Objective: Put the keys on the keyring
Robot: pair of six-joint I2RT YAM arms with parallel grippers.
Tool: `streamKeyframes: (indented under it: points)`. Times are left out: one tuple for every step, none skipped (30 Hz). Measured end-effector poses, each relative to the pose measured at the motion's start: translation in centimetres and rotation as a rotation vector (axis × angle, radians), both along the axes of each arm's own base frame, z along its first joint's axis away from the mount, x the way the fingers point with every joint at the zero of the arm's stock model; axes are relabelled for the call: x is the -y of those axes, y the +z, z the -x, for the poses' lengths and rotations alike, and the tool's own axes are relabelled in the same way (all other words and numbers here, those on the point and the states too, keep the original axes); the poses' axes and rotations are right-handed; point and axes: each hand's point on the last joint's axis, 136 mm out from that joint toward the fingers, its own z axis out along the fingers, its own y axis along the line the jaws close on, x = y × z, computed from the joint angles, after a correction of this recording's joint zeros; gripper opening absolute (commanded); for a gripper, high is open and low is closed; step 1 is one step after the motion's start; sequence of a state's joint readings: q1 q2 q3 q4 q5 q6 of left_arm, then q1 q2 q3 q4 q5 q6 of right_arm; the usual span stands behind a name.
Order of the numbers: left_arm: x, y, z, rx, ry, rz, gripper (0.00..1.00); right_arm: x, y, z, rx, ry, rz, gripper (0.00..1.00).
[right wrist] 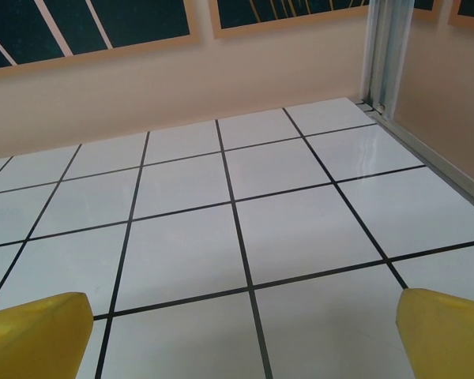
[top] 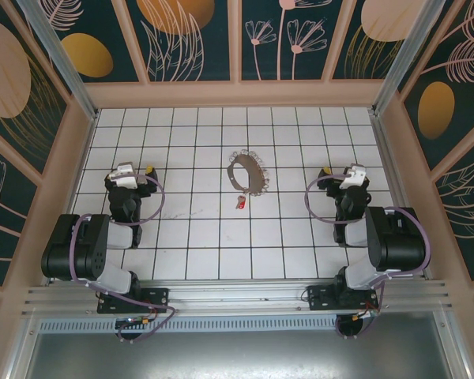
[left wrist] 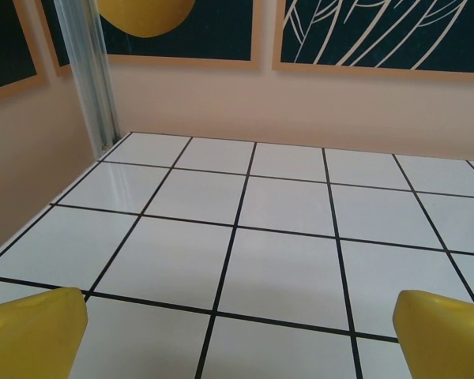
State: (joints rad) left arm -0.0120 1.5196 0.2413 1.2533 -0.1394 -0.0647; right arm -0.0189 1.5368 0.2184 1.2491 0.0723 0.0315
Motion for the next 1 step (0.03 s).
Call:
streamKeyframes:
  points:
    - [0.0, 0.0, 0.0, 0.0, 0.0, 0.0, 0.99, -0.08, -0.02, -0.01, -0.001, 0.005, -0.001, 0.99]
